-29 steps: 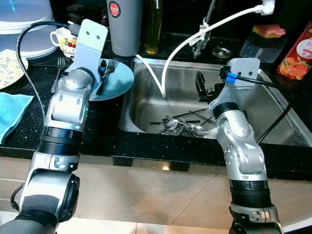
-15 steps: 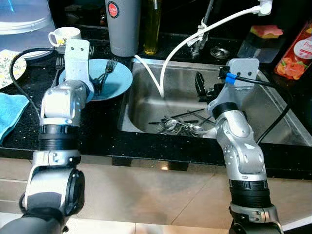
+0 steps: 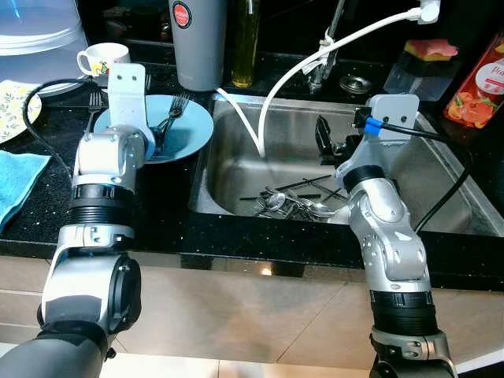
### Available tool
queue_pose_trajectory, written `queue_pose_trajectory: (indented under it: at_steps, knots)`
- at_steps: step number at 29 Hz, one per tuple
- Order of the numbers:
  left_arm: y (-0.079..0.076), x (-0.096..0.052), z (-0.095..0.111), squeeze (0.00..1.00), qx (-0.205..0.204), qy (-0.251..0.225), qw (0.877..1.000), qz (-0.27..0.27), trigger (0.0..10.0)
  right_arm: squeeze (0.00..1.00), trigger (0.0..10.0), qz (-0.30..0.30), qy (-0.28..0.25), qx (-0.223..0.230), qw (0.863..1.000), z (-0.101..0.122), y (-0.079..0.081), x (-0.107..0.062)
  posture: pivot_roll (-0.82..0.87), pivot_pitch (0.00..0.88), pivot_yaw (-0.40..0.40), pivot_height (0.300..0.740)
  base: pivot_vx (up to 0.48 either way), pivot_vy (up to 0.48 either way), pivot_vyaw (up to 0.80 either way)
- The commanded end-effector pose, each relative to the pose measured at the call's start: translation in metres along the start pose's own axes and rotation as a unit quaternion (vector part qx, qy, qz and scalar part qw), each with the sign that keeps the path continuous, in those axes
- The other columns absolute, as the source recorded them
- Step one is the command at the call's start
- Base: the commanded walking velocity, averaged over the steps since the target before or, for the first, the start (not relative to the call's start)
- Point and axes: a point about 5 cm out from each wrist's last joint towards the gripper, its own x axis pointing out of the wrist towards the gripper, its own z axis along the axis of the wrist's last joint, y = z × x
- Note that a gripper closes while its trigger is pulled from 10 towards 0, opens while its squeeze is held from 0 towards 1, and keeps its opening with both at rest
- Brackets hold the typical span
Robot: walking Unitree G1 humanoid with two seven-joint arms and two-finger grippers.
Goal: Kitchen organization
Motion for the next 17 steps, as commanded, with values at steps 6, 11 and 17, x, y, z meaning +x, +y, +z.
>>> queue_pose_trajectory:
  at_steps: [6,11,17]
  knots:
    - [0.0059,0.0042,-0.0020,0.00,0.030,0.020,0.999,0.010,7.2,0.00,10.0,-0.011,-0.001,0.001,1.000,-0.0014,-0.0035,-0.0021,0.23,0.079,-0.023,0.740,0.000,0.000,0.00]
    - [0.0055,0.0050,-0.0069,0.00,0.017,0.035,0.999,0.006,0.0,0.00,10.0,-0.012,-0.001,0.001,1.000,-0.0013,-0.0038,-0.0017,0.23,0.079,-0.024,0.740,0.000,0.000,0.00]
    - [0.0044,0.0053,-0.0057,0.00,0.013,0.034,0.999,0.000,0.0,0.00,10.0,-0.011,-0.001,0.001,1.000,-0.0013,-0.0043,-0.0013,0.23,0.078,-0.028,0.740,0.000,0.000,0.00]
